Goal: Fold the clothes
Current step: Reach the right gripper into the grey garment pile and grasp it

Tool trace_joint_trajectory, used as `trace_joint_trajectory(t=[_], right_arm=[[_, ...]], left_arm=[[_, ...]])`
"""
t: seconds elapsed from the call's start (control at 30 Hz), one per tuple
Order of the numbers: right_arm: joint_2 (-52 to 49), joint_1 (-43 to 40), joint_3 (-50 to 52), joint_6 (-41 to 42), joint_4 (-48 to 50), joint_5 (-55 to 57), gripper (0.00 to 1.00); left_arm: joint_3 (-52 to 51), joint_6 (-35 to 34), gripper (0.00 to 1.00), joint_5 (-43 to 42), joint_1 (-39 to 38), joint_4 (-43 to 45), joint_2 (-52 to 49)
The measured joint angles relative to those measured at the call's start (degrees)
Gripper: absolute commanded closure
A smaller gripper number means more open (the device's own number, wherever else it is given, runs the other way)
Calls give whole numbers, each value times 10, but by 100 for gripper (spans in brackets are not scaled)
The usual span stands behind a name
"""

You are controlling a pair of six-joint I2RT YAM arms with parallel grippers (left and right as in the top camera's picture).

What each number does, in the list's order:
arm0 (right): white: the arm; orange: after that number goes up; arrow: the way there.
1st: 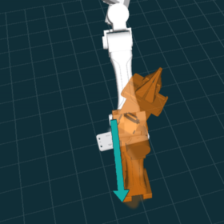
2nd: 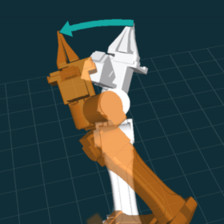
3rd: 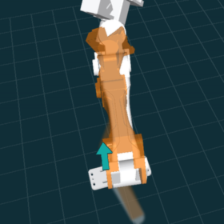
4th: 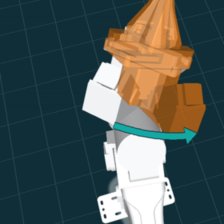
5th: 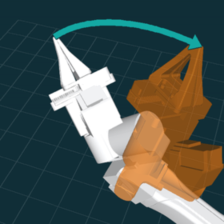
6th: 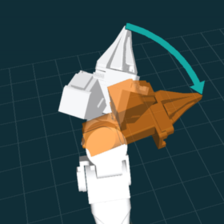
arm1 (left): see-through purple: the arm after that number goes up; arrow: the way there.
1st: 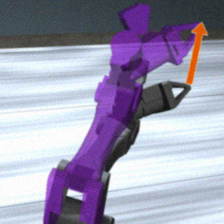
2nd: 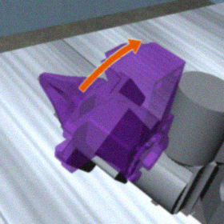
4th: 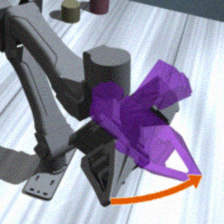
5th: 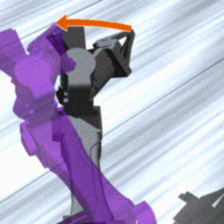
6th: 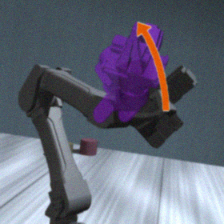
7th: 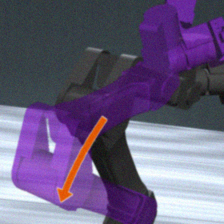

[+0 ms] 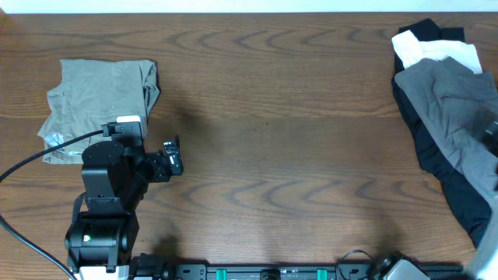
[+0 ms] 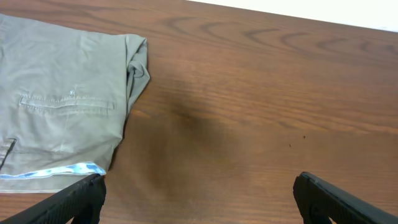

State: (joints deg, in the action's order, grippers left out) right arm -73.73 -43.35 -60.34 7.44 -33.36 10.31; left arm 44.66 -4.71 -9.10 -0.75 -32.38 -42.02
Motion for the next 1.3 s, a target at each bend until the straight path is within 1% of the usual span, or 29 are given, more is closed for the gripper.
trace_joint_trajectory(t=[0.13,0.23,0.4,0.5,0.57,0.67,0.7,0.83,0.87,0.9,1.07,1.1,1.13,1.17,1.2,1.23,1.3], right_arm=[[-51,-78,0,31,4,6,3],[-85,-115,0,48,13,8,3],[-143,-153,0,63,35,5,3],[-177,-164,0,63,59,-3,5],[-198,-170,0,60,73,-9,10],[-219,-176,0,54,90,-15,26],[-224,-176,0,54,96,-16,33],[-237,-176,0,52,118,-24,86],[-237,-176,0,52,124,-27,97],[-237,-176,0,53,131,-28,99],[-237,-176,0,54,146,-40,98],[-237,-176,0,54,146,-43,92],[-237,-176,0,53,146,-47,71],[-237,-176,0,56,146,-48,53],[-237,-176,0,55,146,-50,43],[-237,-176,0,55,146,-52,39],[-237,-177,0,56,146,-55,36]], left_arm=[[0,0,2,0,0,0,0],[0,0,2,0,0,0,0],[0,0,2,0,0,0,0],[0,0,2,0,0,0,0],[0,0,2,0,0,0,0],[0,0,2,0,0,0,0],[0,0,2,0,0,0,0],[0,0,2,0,0,0,-1],[0,0,2,0,0,0,-1],[0,0,2,0,0,0,-1],[0,0,2,0,0,0,-1],[0,0,2,0,0,0,-1],[0,0,2,0,0,0,-1],[0,0,2,0,0,0,-1],[0,0,2,0,0,0,-1],[0,0,2,0,0,0,-1],[0,0,2,0,0,0,-1]])
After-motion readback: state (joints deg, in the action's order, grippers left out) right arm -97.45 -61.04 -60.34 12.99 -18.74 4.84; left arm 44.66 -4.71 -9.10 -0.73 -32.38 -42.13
